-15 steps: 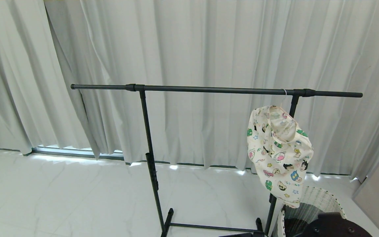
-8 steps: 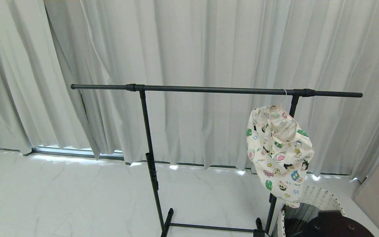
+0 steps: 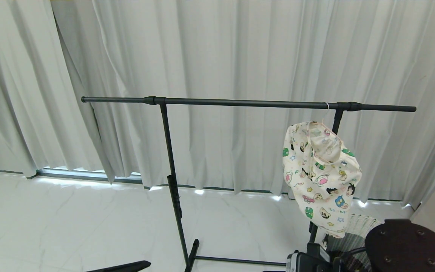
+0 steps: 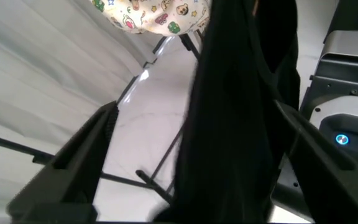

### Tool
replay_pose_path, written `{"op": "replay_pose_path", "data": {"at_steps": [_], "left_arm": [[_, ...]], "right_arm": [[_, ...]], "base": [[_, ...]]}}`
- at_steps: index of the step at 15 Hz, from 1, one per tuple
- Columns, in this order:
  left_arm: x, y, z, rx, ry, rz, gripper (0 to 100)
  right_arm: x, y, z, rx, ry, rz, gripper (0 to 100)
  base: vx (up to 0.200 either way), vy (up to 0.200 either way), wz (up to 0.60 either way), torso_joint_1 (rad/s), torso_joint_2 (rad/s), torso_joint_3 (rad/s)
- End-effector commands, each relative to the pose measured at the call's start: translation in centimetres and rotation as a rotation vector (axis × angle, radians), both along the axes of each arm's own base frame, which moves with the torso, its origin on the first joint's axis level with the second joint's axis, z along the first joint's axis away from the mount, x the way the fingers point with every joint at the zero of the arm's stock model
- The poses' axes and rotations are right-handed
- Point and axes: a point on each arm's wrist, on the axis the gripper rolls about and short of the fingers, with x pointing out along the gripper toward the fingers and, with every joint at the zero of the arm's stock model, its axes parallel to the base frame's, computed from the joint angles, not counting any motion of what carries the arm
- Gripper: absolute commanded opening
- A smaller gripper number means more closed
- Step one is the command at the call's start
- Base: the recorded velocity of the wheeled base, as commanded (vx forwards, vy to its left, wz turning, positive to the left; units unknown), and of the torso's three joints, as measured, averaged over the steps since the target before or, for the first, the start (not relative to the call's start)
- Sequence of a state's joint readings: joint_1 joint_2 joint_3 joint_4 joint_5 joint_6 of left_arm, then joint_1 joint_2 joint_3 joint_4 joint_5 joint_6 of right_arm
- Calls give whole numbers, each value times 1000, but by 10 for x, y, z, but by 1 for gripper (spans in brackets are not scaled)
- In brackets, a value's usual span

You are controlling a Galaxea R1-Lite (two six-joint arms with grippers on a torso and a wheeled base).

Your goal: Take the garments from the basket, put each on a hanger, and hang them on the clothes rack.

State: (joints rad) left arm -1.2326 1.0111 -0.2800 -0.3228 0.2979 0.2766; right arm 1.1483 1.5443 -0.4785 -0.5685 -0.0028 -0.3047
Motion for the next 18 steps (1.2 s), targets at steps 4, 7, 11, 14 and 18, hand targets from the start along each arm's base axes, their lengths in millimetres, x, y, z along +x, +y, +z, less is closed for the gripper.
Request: {"op": "replay_pose_path", "data": {"at_steps": [4, 7, 11, 14, 18], "left_arm": [[16, 12, 4, -56, -26, 170, 100], [21, 26, -5, -42, -22, 279, 100], [15, 35, -33, 50, 27, 283, 100], [29, 29, -39, 114, 81, 359, 100], [38, 20, -34, 90, 125, 352, 100]], "right_arm": [[11, -45, 16, -25, 14, -118, 0], [10, -66, 28, -39, 23, -177, 0], [8, -79, 48, 7, 4, -198, 0], [2, -84, 55, -5, -20, -111, 0], [1, -84, 56, -10, -33, -97, 0]], "base": [[0, 0, 0, 0, 0, 0], [0, 0, 0, 0, 0, 0], [0, 0, 0, 0, 0, 0], [0, 0, 0, 0, 0, 0], [0, 0, 0, 0, 0, 0]]}}
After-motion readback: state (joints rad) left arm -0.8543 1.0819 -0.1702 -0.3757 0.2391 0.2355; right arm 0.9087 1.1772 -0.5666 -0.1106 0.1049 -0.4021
